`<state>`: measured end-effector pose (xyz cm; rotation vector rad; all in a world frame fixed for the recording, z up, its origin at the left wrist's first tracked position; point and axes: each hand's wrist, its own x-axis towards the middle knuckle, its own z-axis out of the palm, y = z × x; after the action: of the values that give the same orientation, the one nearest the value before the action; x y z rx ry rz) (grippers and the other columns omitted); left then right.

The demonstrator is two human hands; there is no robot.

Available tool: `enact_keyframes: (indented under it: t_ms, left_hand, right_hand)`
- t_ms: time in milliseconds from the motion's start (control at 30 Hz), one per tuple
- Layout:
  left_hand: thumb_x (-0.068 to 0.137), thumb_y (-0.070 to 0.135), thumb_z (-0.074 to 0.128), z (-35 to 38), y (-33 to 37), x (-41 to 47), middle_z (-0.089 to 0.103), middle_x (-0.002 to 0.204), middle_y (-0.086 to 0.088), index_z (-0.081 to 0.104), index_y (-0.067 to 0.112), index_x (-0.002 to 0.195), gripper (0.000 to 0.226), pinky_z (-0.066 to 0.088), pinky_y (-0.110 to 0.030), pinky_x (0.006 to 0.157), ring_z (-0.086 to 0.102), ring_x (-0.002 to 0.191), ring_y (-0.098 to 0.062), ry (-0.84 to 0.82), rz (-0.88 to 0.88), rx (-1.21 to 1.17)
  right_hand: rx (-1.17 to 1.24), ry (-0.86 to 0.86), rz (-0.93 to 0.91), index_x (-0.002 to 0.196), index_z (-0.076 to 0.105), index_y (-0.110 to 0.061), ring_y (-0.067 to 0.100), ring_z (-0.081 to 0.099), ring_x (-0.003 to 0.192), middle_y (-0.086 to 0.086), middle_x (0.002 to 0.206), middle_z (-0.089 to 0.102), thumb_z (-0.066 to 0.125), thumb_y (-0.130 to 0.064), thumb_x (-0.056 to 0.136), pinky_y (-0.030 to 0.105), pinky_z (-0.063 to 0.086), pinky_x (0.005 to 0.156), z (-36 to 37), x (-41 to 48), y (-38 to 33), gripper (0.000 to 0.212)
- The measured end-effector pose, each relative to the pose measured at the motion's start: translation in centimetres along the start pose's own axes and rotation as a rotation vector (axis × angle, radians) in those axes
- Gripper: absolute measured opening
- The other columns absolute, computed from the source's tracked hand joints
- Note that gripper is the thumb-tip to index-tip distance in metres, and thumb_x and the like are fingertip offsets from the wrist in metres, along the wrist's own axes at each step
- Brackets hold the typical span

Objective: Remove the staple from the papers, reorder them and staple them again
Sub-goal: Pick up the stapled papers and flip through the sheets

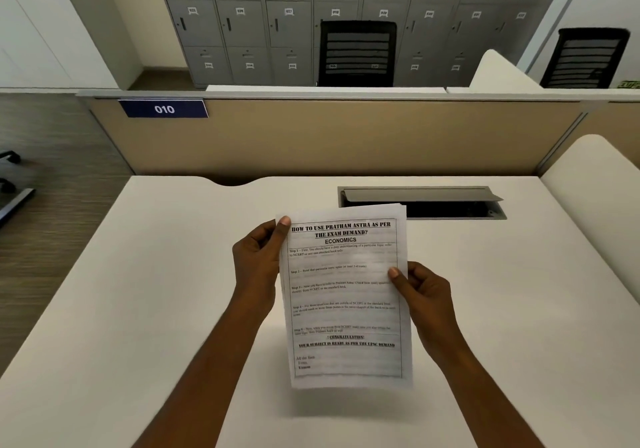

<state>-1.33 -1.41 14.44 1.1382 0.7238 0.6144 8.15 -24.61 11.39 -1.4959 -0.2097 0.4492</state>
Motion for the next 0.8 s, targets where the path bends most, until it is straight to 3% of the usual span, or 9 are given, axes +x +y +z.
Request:
enact_keyframes:
  t_ms: [100, 333, 533, 633, 800]
  left_hand:
    - [0.091, 0.027, 0.075, -0.4, -0.1, 0.1, 0.079, 0.089, -0.005, 0.078, 0.009, 0.100, 0.021, 0.060, -0.041, 0.081, 0.074, 0.079, -0.017, 0.004, -0.009, 0.002]
    - [0.091, 0.027, 0.074, -0.8, 0.2, 0.1, 0.079, 0.092, -0.008, 0.077, 0.008, 0.101, 0.021, 0.061, -0.046, 0.084, 0.073, 0.083, -0.020, -0.004, -0.011, 0.002]
    - [0.094, 0.032, 0.068, -1.6, -0.8, -1.5, 0.079, 0.107, -0.005, 0.076, 0.016, 0.113, 0.026, 0.063, -0.043, 0.079, 0.077, 0.095, -0.021, -0.179, -0.154, 0.045]
    - [0.095, 0.026, 0.068, -2.2, -2.0, -2.7, 0.080, 0.107, -0.006, 0.075, 0.016, 0.115, 0.023, 0.064, -0.047, 0.081, 0.077, 0.101, -0.028, -0.251, -0.192, 0.135]
    - [0.095, 0.021, 0.069, -2.1, -2.3, -3.3, 0.080, 0.104, -0.007, 0.076, 0.014, 0.113, 0.020, 0.060, -0.059, 0.087, 0.078, 0.096, -0.027, -0.216, -0.178, 0.176]
  right_hand:
    - [0.011, 0.020, 0.014, 0.106, 0.071, -0.005, 0.028, 0.074, 0.096, 0.010, 0.100, 0.078, 0.066, -0.014, 0.094, 0.045, 0.060, 0.085, 0.4, -0.2, 0.3, 0.016]
    - [0.008, 0.045, 0.021, 0.104, 0.071, -0.004, 0.029, 0.075, 0.092, 0.011, 0.097, 0.078, 0.066, -0.016, 0.094, 0.044, 0.061, 0.081, 0.9, -0.1, 0.4, 0.017]
    - [0.017, 0.057, -0.003, 0.105, 0.071, -0.003, 0.027, 0.076, 0.088, 0.010, 0.096, 0.078, 0.064, -0.015, 0.095, 0.032, 0.062, 0.071, 0.8, 0.1, 0.4, 0.017]
    - [0.026, 0.076, -0.006, 0.104, 0.072, -0.004, 0.025, 0.076, 0.087, 0.009, 0.095, 0.078, 0.065, -0.015, 0.095, 0.030, 0.061, 0.070, 0.7, 0.4, 0.5, 0.015]
    - [-0.037, 0.093, -0.035, 0.103, 0.073, -0.011, 0.024, 0.074, 0.093, 0.006, 0.095, 0.078, 0.067, -0.017, 0.094, 0.032, 0.060, 0.078, 0.6, 1.3, 0.9, 0.013]
